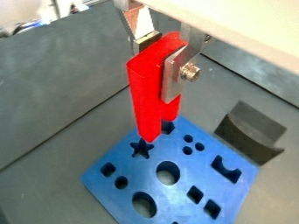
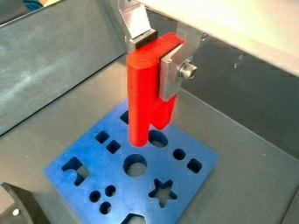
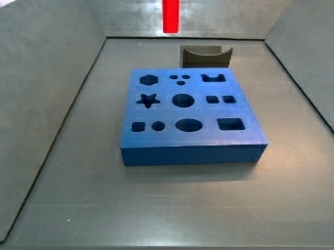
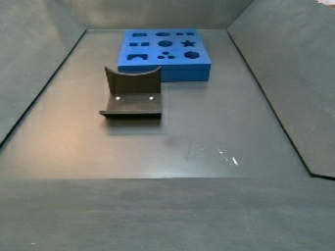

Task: Insert the square-circle object.

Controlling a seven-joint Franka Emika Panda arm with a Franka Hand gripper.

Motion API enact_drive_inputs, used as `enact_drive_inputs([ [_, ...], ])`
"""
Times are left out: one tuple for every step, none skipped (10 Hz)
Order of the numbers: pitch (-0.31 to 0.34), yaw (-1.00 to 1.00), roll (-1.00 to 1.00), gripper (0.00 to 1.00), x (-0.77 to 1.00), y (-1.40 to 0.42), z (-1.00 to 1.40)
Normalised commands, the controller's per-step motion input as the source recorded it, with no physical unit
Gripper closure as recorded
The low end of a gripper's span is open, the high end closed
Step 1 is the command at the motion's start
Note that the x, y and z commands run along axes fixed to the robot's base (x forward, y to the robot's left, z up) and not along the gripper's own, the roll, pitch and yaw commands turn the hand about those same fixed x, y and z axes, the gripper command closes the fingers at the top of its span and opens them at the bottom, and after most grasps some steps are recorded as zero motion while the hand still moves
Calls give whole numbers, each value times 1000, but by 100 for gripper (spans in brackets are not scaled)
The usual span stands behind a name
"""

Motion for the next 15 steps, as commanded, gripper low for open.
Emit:
enact_drive_inputs([
  [-17,-866,-147,100,-63,-43,-517],
  [-56,-931,-119,100,-63,-11,-537],
  [-49,-994,-70,100,-9,-11,-466],
  [-49,-994,-70,100,-6,-11,-466],
  [-44,-989,-76,100,-3,-11,-457],
  [-49,-980,-79,100,-6,-14,-463],
  [-49,-986,-74,100,-6,-14,-463],
  [-47,-989,-74,100,-3,-14,-460],
  [117,-737,-13,100,0,-363,-223],
  [237,-314,119,100,-74,-377,0],
  [309,-320,190,100,-11,-329,0],
  [313,-500,150,100,0,-249,-29],
  [243,-809,79,100,-74,-123,-214],
  [133,-980,10,100,-43,0,-417],
  [69,-1000,-1,100,0,0,-520],
])
